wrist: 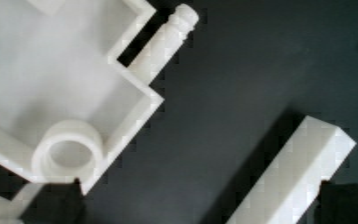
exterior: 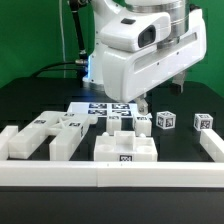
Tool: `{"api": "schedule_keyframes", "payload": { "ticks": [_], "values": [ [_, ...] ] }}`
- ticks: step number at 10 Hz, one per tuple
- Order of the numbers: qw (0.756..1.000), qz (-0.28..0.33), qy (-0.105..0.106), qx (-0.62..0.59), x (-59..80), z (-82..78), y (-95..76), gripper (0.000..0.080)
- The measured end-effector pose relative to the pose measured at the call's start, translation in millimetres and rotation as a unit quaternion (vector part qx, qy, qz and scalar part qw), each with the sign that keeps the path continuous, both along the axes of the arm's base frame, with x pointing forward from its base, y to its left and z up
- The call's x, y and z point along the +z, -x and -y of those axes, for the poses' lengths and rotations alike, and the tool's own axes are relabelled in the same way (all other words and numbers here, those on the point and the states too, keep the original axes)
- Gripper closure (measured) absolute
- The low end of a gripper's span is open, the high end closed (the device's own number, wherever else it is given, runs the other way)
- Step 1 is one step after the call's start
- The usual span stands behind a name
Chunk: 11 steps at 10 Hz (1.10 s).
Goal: Assemble chair
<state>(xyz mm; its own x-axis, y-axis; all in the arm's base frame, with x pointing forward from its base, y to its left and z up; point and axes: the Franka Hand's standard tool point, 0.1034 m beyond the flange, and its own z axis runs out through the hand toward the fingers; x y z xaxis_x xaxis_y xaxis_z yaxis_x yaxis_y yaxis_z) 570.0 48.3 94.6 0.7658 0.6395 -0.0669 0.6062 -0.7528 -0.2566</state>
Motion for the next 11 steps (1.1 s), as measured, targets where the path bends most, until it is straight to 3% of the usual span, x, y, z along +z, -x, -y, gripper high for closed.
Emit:
{"api": "schedule_keyframes", "payload": {
  "ticks": [7,9,11],
  "values": [
    [1.0,0.001,0.003,-0.008,-0.9,1.5,-0.5,0.015],
    [0.998,0.058,0.015,-0.028,-4.2,15.3,-14.5,0.015],
    [0.995,0.073,0.022,-0.059,-4.9,24.8,-17.9,0.015]
  ]
}}
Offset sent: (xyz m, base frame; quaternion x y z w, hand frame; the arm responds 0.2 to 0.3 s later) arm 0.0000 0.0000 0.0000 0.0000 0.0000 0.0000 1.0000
